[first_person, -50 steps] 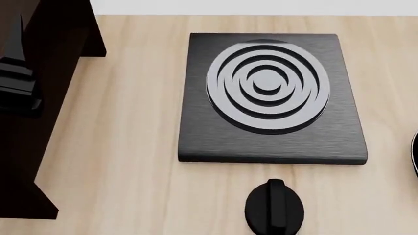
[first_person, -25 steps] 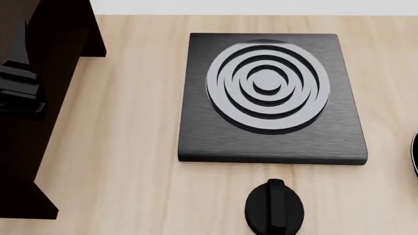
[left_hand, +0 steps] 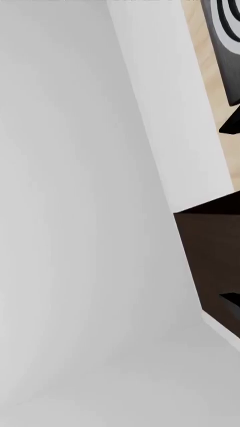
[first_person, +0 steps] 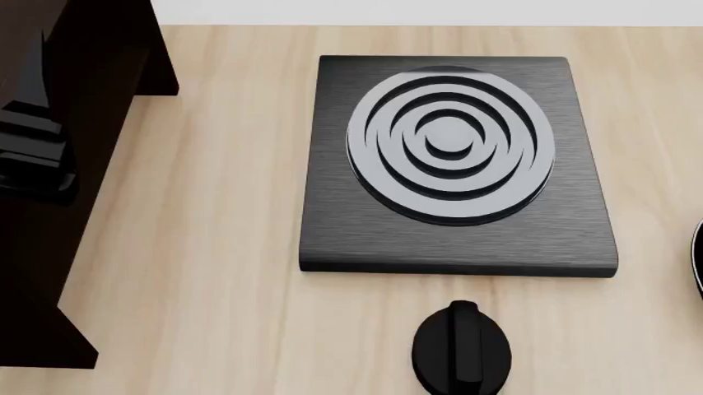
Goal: Put the frying pan under the cabinet shelf.
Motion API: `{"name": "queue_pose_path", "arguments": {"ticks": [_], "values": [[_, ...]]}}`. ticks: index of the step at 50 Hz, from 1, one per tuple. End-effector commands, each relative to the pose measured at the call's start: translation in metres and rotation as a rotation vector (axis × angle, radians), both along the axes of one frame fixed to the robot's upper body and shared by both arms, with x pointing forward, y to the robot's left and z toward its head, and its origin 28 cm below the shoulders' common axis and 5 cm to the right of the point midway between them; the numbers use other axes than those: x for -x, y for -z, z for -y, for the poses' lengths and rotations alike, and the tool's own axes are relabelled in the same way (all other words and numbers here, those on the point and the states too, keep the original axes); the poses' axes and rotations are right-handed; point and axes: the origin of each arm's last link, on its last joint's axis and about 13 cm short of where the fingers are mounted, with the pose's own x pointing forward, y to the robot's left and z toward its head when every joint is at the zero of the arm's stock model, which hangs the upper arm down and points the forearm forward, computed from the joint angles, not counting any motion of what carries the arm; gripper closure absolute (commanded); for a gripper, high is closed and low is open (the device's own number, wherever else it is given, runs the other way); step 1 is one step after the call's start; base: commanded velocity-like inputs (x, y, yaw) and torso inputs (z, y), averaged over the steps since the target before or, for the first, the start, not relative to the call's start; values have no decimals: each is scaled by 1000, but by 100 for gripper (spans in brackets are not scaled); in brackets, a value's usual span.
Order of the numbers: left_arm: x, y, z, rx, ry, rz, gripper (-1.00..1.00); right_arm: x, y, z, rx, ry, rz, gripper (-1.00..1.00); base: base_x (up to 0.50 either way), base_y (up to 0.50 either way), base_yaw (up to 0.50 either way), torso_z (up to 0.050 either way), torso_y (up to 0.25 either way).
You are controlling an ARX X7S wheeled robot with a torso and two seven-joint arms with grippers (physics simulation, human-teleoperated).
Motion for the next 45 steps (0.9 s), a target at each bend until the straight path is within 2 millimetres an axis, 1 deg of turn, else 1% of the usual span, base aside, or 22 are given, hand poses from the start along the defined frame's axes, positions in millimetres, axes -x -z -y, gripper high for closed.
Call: {"name": "queue_pose_path", "arguments": {"ticks": [1,7,12,25,35,45], "values": [[2,-1,1,-5,3,3,-100,9,14,8,-35,38,-14,-100,0,0,0,0,0],[1,0,2,-6,5,2,-100,11,20,13,-56,60,-17,-100,0,0,0,0,0],[1,0,3,-8,12,0,-100,8,25,14,-66,60,-31,-100,0,0,0,0,0],[1,1,5,-13,13,-2,-100,-7,33,16,-85,49,-51,-100,0,0,0,0,0],[1,2,6,-17,19,-5,-100,-19,35,13,-81,22,-72,-100,0,0,0,0,0],[1,3,7,-18,20,-6,-100,-31,44,15,-93,16,-97,-100,0,0,0,0,0]]}}
